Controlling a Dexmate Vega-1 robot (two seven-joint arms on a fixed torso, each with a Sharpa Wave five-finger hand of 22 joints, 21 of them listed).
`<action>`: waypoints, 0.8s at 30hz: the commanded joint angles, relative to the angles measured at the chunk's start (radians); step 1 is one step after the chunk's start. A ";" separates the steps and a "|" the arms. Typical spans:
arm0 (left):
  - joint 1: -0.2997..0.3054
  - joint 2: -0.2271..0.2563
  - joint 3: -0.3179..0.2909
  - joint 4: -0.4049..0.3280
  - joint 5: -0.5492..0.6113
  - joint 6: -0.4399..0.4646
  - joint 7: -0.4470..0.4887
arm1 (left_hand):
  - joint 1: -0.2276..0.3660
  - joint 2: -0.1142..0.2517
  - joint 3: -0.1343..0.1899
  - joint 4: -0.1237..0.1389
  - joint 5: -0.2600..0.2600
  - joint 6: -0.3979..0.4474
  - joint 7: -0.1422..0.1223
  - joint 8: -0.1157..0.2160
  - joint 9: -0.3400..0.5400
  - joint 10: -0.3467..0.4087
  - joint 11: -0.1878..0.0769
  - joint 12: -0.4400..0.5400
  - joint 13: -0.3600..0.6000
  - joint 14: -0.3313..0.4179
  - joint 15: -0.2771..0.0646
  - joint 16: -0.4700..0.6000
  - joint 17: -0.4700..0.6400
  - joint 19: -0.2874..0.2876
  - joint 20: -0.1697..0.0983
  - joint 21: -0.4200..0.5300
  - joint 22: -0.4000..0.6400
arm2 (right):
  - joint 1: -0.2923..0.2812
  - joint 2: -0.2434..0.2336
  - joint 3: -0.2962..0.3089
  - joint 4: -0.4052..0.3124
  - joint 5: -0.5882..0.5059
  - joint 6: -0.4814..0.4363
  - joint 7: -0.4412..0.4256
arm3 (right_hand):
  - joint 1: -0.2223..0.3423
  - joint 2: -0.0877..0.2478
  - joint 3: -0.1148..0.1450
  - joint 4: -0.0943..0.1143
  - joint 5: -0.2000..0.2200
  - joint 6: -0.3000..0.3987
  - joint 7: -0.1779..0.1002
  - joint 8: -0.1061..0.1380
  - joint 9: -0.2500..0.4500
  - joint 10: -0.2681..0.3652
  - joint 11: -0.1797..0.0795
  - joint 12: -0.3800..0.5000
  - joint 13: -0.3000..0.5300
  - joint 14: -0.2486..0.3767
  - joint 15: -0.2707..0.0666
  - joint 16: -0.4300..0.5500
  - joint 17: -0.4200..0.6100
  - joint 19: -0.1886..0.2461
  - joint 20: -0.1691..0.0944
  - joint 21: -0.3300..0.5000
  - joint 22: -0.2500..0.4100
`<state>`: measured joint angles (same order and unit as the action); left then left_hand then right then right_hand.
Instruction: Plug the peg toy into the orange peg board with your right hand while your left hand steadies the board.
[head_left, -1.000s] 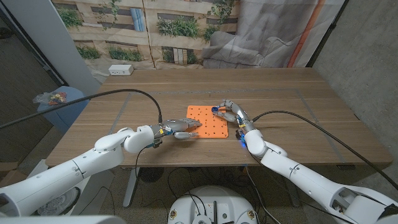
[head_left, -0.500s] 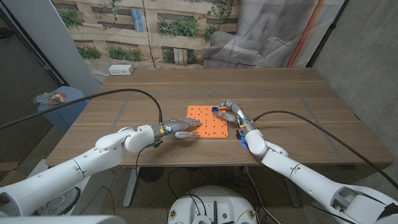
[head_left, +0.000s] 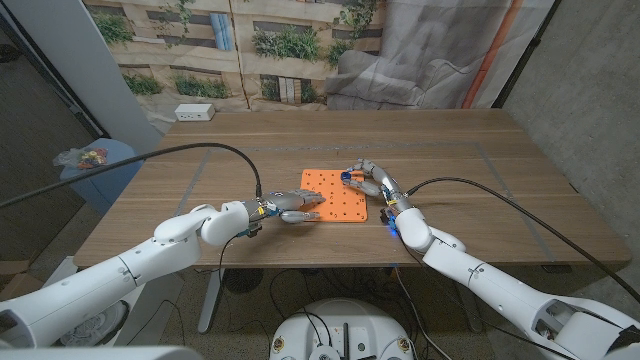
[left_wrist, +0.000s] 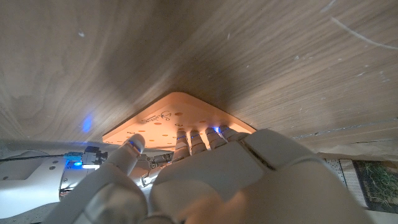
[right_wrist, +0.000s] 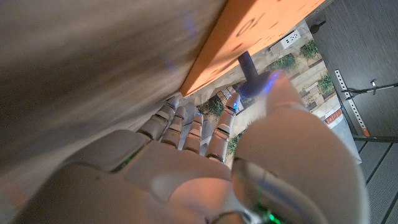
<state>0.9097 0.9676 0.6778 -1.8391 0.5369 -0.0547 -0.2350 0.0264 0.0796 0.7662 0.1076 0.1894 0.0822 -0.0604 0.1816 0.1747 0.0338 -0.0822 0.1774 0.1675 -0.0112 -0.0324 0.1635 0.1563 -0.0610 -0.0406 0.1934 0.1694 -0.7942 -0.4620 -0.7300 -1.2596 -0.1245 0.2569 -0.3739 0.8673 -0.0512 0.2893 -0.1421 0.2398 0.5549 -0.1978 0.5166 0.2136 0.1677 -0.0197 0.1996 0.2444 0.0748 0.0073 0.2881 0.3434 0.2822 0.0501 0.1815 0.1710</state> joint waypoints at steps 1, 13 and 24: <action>0.003 -0.002 0.002 -0.005 0.001 0.005 -0.002 | 0.001 0.085 0.001 0.002 -0.003 0.011 0.002 0.006 0.001 0.045 0.011 0.007 0.005 0.039 -0.073 0.012 0.010 0.010 -0.133 0.003 0.005 | 0.001 -0.005 0.004 0.009 0.011 0.027 0.025 | -0.019 -0.001 -0.005 0.001 -0.002 -0.024 0.004 -0.012 0.001 -0.015 0.001 -0.003 0.006 -0.010 0.001 -0.004 0.003 -0.007 0.003 0.002 0.001; 0.003 0.001 0.001 -0.007 -0.001 0.006 -0.004 | 0.001 0.085 0.002 0.002 -0.003 0.011 0.002 0.006 0.001 0.045 0.008 0.007 0.005 0.038 -0.073 0.011 0.010 0.010 -0.133 0.003 0.005 | -0.002 -0.025 0.013 -0.018 0.027 0.020 0.064 | -0.059 -0.003 -0.015 0.009 -0.009 -0.085 0.030 -0.040 -0.001 -0.062 0.017 -0.007 0.009 -0.060 0.031 -0.027 0.005 -0.063 0.008 -0.004 0.002; 0.004 0.005 -0.001 -0.006 -0.003 0.002 -0.004 | 0.002 0.085 0.003 0.001 -0.003 0.011 0.003 0.006 0.001 0.044 0.009 0.007 0.005 0.038 -0.073 0.011 0.010 0.010 -0.134 0.002 0.005 | -0.015 -0.039 0.026 -0.054 0.033 0.010 0.072 | -0.098 0.001 -0.024 0.021 -0.011 -0.123 0.041 -0.059 -0.001 -0.079 0.026 -0.003 0.011 -0.080 0.046 -0.036 0.006 -0.090 0.019 -0.002 0.002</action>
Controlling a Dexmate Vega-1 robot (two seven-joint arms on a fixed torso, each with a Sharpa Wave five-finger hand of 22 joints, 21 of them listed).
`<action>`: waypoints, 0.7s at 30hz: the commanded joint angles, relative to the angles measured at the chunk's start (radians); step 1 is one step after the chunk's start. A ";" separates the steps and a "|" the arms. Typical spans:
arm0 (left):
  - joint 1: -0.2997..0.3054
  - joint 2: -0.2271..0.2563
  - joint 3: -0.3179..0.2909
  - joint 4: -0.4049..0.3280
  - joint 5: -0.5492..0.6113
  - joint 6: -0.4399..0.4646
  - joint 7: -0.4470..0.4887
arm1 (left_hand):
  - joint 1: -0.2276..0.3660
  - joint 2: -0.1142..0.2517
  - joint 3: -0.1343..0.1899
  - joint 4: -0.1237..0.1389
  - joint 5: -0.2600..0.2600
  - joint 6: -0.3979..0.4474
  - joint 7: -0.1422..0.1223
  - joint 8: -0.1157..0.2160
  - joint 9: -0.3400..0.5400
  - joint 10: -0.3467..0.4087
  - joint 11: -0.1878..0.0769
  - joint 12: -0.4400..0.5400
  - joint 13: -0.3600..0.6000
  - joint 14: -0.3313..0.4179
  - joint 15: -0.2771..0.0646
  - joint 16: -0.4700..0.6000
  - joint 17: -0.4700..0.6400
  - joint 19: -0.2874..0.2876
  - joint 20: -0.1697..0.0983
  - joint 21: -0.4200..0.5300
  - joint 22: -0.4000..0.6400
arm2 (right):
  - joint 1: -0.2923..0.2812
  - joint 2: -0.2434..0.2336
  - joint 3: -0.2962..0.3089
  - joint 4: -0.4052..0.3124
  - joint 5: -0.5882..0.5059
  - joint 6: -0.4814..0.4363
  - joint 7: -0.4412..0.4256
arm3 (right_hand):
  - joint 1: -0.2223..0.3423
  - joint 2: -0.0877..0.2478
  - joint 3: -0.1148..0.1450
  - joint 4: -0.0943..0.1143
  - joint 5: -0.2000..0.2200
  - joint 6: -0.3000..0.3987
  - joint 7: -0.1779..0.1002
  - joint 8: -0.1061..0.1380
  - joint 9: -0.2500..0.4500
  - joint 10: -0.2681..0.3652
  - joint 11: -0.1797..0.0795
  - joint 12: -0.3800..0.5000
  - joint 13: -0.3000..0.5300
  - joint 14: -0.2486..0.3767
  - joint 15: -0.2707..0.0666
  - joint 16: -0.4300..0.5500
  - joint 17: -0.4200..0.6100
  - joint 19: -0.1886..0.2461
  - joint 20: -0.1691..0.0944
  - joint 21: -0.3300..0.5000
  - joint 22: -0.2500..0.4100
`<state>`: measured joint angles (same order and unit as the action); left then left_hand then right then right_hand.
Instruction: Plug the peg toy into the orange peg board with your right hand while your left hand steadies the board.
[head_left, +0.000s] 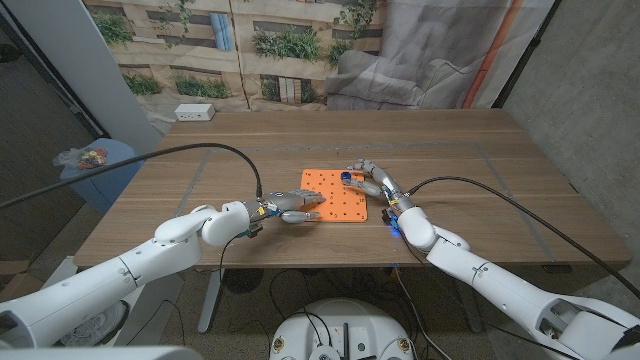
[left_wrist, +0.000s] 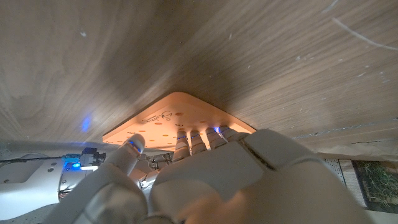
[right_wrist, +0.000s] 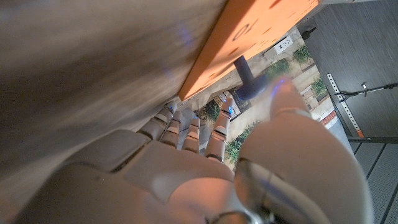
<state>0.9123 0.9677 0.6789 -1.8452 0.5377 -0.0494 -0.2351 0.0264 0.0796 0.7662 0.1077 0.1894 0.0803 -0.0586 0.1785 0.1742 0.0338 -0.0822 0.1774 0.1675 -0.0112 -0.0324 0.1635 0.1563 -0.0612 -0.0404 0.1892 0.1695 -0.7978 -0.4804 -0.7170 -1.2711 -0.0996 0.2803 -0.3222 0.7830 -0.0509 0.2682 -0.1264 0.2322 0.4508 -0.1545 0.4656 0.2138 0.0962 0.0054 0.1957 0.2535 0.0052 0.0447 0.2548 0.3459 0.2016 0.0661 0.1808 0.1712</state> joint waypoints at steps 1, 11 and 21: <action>0.002 0.006 -0.003 0.000 -0.005 -0.004 -0.003 | 0.002 0.085 0.003 0.000 -0.003 0.014 0.001 0.009 0.002 0.045 0.010 0.007 0.005 0.039 -0.074 0.011 0.010 0.011 -0.134 0.007 0.005 | -0.015 -0.026 0.016 -0.058 0.009 -0.022 0.025 | -0.019 0.002 -0.003 0.007 -0.003 -0.024 -0.001 -0.011 -0.001 -0.013 0.003 0.000 0.002 -0.019 0.013 -0.007 0.004 -0.013 0.005 -0.001 0.002; 0.005 0.013 -0.007 -0.001 -0.007 -0.005 -0.003 | 0.003 0.086 0.003 -0.001 -0.003 0.013 0.001 0.009 0.002 0.046 0.009 0.007 0.005 0.038 -0.073 0.011 0.009 0.010 -0.134 0.006 0.005 | -0.019 -0.059 0.022 -0.119 -0.015 -0.054 0.040 | -0.050 0.013 -0.006 0.014 0.002 -0.080 -0.014 -0.044 -0.006 -0.028 -0.003 0.003 0.001 -0.049 0.033 -0.019 0.005 -0.043 0.021 -0.001 0.002; 0.004 0.014 -0.009 0.005 -0.009 -0.013 -0.001 | 0.003 0.085 0.004 -0.002 -0.003 0.014 0.001 0.009 0.002 0.046 0.009 0.007 0.005 0.039 -0.074 0.011 0.009 0.011 -0.135 0.007 0.005 | -0.020 -0.097 0.032 -0.183 -0.043 -0.089 0.061 | -0.079 0.024 -0.007 0.018 0.010 -0.152 -0.026 -0.089 -0.012 -0.034 -0.008 0.007 -0.001 -0.069 0.043 -0.026 0.004 -0.067 0.026 0.000 0.001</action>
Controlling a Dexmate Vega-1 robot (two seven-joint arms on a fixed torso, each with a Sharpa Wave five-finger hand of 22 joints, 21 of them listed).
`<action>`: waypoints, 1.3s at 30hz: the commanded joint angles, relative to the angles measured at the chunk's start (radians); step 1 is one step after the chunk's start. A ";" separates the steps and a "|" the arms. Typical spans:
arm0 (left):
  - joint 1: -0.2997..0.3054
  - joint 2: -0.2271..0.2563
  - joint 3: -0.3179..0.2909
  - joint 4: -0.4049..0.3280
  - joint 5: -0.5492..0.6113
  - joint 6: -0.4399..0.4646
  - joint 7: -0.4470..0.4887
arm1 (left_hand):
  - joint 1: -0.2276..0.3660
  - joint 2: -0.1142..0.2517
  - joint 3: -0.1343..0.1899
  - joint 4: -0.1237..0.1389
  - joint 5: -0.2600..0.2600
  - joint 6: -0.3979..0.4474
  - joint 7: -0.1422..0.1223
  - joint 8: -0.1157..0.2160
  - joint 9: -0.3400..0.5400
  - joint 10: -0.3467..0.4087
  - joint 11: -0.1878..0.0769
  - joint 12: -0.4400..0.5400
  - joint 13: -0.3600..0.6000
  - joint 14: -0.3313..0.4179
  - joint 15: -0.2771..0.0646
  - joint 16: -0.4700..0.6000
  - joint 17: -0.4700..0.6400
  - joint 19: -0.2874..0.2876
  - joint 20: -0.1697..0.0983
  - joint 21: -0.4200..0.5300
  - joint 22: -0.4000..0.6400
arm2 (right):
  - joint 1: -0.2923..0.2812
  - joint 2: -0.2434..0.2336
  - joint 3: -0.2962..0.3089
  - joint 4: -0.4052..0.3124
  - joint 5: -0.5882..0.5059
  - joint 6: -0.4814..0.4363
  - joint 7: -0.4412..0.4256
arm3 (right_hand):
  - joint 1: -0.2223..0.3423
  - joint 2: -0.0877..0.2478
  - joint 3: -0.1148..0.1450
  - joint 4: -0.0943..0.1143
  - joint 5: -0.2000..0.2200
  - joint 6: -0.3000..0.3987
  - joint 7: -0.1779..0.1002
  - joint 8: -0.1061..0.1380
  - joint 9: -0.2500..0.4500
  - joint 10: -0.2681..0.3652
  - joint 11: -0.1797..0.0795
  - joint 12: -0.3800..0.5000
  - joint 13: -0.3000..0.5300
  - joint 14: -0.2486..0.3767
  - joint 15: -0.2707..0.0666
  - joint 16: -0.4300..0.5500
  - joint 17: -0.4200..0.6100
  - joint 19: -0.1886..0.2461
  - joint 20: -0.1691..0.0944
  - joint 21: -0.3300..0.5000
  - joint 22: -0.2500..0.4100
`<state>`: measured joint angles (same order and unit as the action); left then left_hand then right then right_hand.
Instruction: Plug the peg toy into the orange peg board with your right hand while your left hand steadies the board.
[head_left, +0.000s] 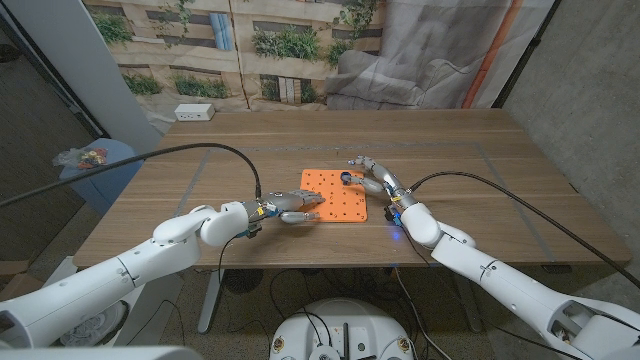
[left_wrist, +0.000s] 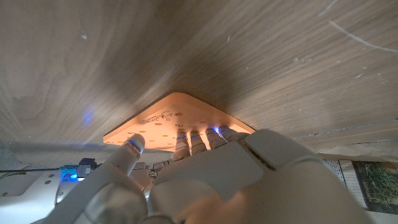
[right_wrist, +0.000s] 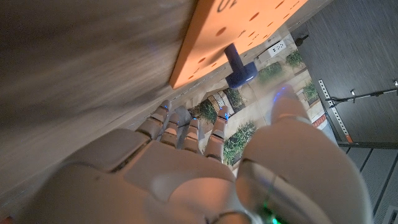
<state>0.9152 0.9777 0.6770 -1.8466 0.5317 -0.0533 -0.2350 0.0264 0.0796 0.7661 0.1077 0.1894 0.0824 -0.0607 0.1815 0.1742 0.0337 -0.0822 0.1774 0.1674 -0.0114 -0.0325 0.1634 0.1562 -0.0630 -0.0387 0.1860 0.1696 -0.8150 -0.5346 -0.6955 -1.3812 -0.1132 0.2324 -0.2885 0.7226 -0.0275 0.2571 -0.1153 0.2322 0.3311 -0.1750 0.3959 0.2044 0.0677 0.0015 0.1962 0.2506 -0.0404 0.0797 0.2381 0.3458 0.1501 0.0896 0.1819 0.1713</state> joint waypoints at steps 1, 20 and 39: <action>0.000 0.004 -0.006 0.008 -0.002 -0.010 -0.001 | 0.003 0.085 0.004 -0.002 -0.003 0.012 0.003 0.006 0.002 0.046 0.009 0.007 0.005 0.039 -0.074 0.011 0.009 0.013 -0.137 0.010 0.005 | -0.003 -0.051 0.010 -0.084 -0.043 -0.046 0.027 | -0.022 0.003 0.004 0.007 0.012 -0.042 -0.005 -0.026 -0.004 -0.009 -0.005 0.005 0.002 -0.028 0.010 -0.011 0.003 -0.018 0.004 -0.001 0.001; -0.007 0.006 -0.007 0.023 -0.012 -0.028 -0.008 | 0.004 0.086 0.005 -0.003 -0.004 0.012 0.002 0.006 0.002 0.047 0.011 0.008 0.005 0.039 -0.075 0.011 0.009 0.013 -0.137 0.010 0.005 | -0.011 -0.124 0.007 -0.197 -0.165 -0.120 0.033 | -0.128 0.017 -0.020 0.033 0.015 -0.107 0.008 -0.108 -0.020 0.030 -0.046 0.023 -0.015 -0.046 -0.073 -0.016 -0.010 -0.044 -0.056 0.005 -0.001; -0.005 0.011 -0.014 0.019 -0.014 -0.018 -0.007 | 0.002 0.085 0.005 -0.002 -0.004 0.014 0.002 0.007 0.002 0.050 0.009 0.008 0.005 0.041 -0.075 0.012 0.010 0.014 -0.137 0.010 0.005 | -0.007 -0.189 -0.013 -0.299 -0.347 -0.168 0.060 | -0.194 0.051 -0.028 0.050 -0.001 -0.115 0.012 -0.153 -0.025 0.071 -0.082 0.023 -0.037 -0.006 -0.129 -0.006 -0.034 0.003 -0.095 0.018 -0.002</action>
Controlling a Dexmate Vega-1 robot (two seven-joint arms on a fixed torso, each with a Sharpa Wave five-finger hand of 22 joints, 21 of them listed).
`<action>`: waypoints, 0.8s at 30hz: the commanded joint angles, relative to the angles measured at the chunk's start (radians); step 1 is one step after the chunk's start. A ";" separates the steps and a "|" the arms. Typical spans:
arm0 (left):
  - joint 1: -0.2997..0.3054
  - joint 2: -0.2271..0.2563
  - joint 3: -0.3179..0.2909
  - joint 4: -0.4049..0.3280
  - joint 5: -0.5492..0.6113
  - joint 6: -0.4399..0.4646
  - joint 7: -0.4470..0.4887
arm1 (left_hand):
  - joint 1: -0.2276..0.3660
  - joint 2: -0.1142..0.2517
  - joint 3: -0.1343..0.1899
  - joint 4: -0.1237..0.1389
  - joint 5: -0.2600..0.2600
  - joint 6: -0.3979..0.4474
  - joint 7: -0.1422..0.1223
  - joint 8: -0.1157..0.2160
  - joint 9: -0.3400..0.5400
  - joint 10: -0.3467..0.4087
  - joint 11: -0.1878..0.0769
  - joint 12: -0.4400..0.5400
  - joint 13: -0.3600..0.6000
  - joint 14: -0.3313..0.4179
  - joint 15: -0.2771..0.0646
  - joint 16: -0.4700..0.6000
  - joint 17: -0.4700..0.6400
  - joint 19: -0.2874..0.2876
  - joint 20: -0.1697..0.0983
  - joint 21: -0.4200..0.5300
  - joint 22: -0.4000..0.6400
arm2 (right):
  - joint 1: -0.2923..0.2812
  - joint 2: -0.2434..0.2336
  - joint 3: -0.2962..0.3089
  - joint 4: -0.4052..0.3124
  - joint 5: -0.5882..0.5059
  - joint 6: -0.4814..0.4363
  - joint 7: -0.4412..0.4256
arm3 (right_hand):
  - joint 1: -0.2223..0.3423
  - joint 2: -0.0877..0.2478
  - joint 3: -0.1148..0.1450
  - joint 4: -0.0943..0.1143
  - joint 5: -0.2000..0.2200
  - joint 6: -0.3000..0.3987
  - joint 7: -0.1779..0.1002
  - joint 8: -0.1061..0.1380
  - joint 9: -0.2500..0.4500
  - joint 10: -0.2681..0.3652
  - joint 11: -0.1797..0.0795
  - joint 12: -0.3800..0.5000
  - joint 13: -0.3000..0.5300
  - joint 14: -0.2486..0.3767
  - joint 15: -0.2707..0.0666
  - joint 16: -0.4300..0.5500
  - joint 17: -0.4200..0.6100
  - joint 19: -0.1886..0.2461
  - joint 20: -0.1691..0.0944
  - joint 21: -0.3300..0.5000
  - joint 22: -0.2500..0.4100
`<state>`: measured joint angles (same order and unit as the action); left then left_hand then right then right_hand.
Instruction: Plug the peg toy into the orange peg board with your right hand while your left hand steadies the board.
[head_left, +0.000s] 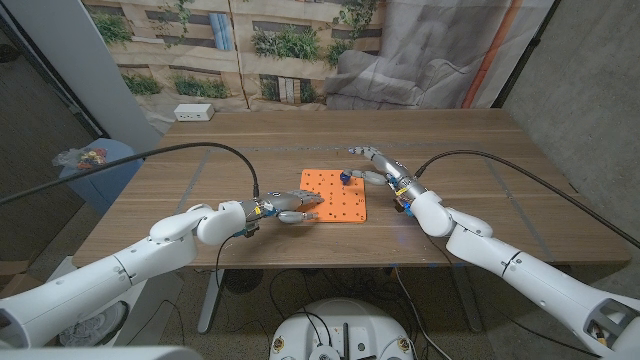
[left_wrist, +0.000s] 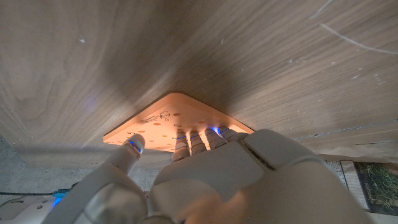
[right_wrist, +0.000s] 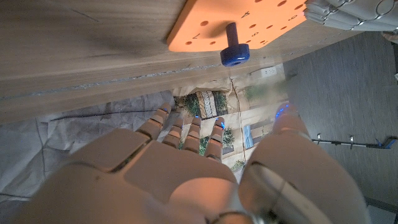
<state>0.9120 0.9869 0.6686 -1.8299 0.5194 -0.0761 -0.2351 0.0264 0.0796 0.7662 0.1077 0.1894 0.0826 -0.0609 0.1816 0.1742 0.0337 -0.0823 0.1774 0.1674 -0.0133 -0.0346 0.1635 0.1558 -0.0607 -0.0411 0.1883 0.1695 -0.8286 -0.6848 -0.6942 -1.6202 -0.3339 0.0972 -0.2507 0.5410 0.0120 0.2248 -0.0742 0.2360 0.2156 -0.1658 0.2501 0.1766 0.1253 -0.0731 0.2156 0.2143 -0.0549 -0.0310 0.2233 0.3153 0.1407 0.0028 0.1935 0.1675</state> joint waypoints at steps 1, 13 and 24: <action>-0.002 0.001 -0.005 0.003 -0.001 0.004 -0.007 | 0.002 0.085 0.005 -0.002 -0.004 0.014 0.004 0.007 0.002 0.050 0.009 0.008 0.005 0.043 -0.074 0.012 0.010 0.012 -0.134 0.008 0.005 | 0.008 -0.041 -0.017 -0.065 -0.141 -0.040 0.023 | -0.015 0.014 0.005 0.010 -0.006 -0.003 0.007 -0.010 0.003 0.014 -0.009 0.003 -0.001 0.010 -0.020 0.010 -0.004 0.012 -0.010 0.006 0.001; -0.001 -0.003 -0.005 0.013 -0.003 0.001 0.005 | 0.001 0.085 0.004 0.000 -0.004 0.016 0.003 0.007 0.002 0.051 0.011 0.008 0.005 0.044 -0.074 0.012 0.011 0.013 -0.134 0.008 0.005 | 0.035 -0.068 -0.043 -0.099 -0.248 -0.034 0.078 | -0.077 0.085 0.009 0.045 -0.025 -0.039 0.052 -0.043 0.004 0.025 -0.021 -0.004 -0.011 0.011 -0.033 0.011 -0.011 0.009 -0.031 -0.002 0.001; 0.008 0.001 -0.009 0.007 -0.005 0.008 0.015 | 0.001 0.085 0.005 0.001 -0.004 0.017 0.005 0.007 0.002 0.051 0.013 0.008 0.005 0.044 -0.074 0.012 0.011 0.013 -0.134 0.008 0.005 | 0.037 -0.094 -0.059 -0.136 -0.351 -0.056 0.126 | -0.111 0.121 0.012 0.062 -0.036 -0.044 0.069 -0.051 0.004 0.026 -0.043 -0.011 -0.017 0.012 -0.040 0.012 -0.014 0.003 -0.044 -0.005 0.001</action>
<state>0.9117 0.9869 0.6628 -1.8220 0.5171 -0.0761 -0.2352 0.0264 0.0796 0.7661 0.1077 0.1894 0.0860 -0.0643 0.1785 0.1742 0.0412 -0.0898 0.1774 0.1674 -0.0129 -0.0350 0.1636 0.1558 -0.0608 -0.0411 0.1895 0.1695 -0.7968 -0.7542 -0.7384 -1.7240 -0.5931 0.0557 -0.1661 0.4318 0.1213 0.2332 -0.0190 0.2061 0.1694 -0.1011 0.2022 0.1794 0.1445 -0.1079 0.2069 0.1948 -0.0478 -0.0378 0.2311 0.3014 0.1433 -0.0325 0.1935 0.1677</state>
